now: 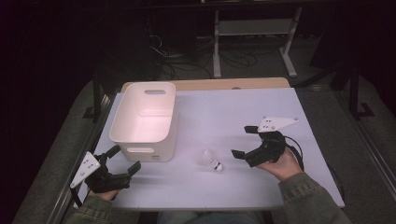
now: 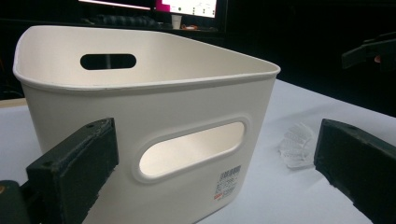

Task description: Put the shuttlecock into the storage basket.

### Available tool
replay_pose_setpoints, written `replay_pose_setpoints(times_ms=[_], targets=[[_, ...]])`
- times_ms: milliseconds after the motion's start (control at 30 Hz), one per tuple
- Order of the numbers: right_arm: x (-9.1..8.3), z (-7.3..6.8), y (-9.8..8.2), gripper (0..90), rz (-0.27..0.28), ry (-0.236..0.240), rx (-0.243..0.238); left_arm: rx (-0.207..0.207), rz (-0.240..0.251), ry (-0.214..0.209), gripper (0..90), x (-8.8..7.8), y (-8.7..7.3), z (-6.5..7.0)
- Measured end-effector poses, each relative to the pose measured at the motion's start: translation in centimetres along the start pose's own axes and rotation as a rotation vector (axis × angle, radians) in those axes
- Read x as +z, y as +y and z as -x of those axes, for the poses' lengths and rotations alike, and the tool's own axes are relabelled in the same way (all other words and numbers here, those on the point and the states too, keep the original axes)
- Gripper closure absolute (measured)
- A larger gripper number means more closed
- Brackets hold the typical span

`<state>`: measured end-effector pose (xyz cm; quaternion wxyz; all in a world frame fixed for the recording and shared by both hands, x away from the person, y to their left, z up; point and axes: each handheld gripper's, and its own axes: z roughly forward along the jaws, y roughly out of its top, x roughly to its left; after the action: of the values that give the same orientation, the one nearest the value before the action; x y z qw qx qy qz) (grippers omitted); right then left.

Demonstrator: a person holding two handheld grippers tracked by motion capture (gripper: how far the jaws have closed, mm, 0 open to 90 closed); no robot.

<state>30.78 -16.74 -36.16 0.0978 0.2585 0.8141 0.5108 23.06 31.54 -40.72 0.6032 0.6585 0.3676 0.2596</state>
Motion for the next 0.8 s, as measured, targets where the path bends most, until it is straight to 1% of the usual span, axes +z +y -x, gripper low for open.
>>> replay_pose_setpoints(times_ms=[133,233,333,433,600,733,800], targets=[[0.7,-0.2,0.2,0.0,-0.001,0.019,0.006,0.004,-0.001,-0.003,0.0,0.0,0.0,0.0],[1.1,-0.3,0.3,0.0,-0.011,0.025,-0.002,0.003,0.001,-0.001,0.0,0.0,0.0,0.0],[1.3,-0.3,0.3,0.0,-0.016,0.027,-0.004,0.003,0.002,-0.001,0.0,0.0,0.0,0.0],[1.4,-0.3,0.4,0.0,-0.009,0.033,0.004,0.003,0.004,-0.004,0.0,0.0,0.0,0.0],[1.6,-0.3,0.4,0.0,-0.018,0.034,0.005,0.001,0.004,-0.004,0.0,0.0,0.0,0.0],[2.0,-0.4,0.5,0.0,-0.033,0.042,-0.002,0.002,0.003,-0.004,0.0,0.0,0.0,0.0],[2.1,-0.4,0.6,0.0,-0.032,0.047,-0.005,0.003,0.003,-0.004,0.0,0.0,0.0,0.0]])
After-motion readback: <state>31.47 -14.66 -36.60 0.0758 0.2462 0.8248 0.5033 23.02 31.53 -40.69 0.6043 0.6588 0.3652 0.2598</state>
